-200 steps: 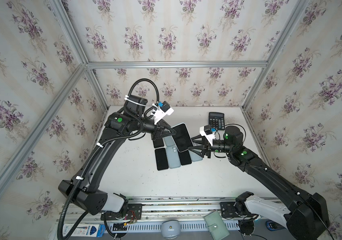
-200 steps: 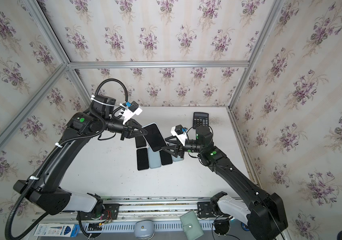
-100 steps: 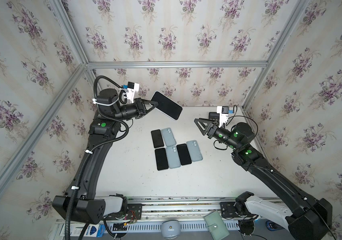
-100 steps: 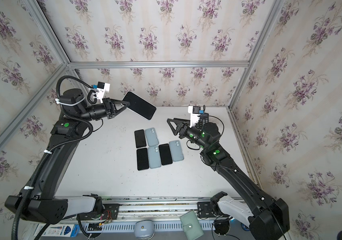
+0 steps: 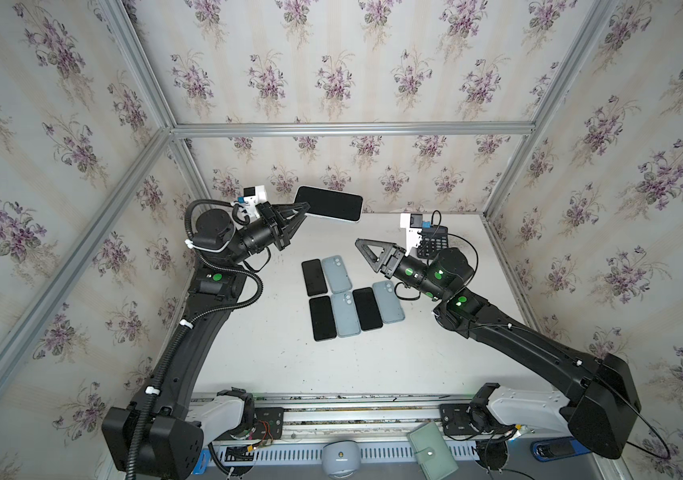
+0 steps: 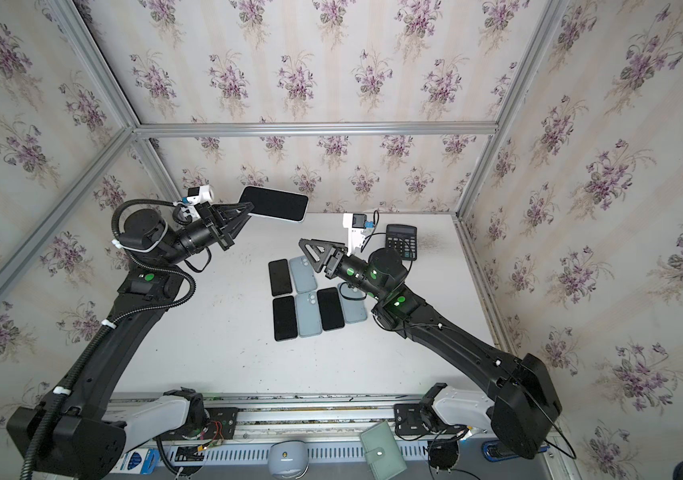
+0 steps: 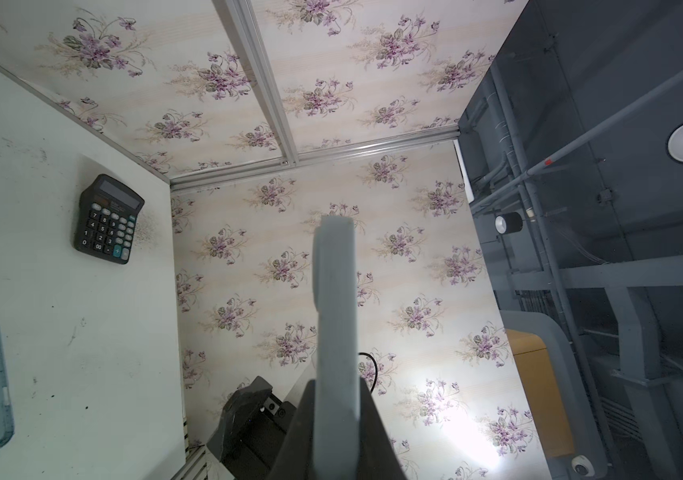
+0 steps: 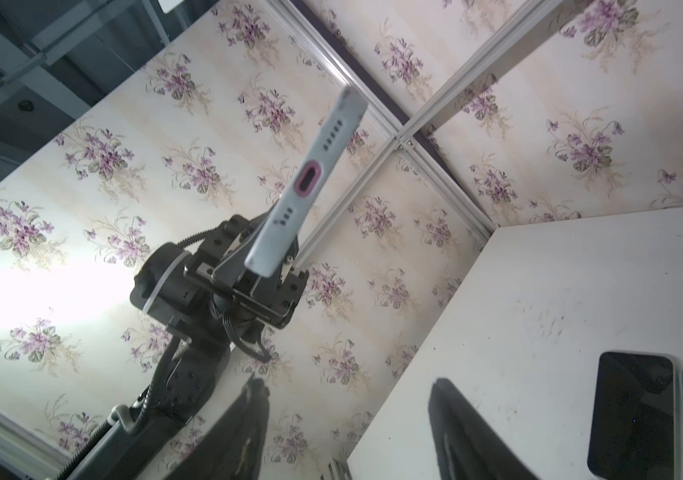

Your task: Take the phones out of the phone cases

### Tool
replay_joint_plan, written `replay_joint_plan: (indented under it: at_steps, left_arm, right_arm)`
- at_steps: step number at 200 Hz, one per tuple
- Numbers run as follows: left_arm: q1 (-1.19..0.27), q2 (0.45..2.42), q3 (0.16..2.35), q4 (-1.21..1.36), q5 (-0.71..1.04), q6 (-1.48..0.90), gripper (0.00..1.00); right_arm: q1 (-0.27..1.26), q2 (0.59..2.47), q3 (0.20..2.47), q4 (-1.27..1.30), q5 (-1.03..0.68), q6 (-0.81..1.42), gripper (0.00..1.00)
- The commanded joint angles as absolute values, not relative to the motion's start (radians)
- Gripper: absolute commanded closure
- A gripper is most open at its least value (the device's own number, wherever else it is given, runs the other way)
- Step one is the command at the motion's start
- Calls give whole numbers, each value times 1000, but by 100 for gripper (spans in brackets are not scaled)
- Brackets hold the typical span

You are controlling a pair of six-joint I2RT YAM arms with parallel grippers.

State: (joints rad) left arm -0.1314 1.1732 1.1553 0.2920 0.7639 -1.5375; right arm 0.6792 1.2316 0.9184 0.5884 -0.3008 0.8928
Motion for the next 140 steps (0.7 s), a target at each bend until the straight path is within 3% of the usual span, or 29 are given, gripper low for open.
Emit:
replay_joint_plan:
  at_steps: [1,60,140]
  left_arm:
    - [-130,1166,1140,406,750,-1618,100]
    - [-131,1154,1095,430,754,-1620,100]
    - [-131,1154,1082,448,758,-1618,100]
  right_arm:
    - [680,1248,946,708,-246,936,33]
    - [680,1324,1007,823,-269,1015,36]
    - [680,1380,1032,884,-290,1074,65]
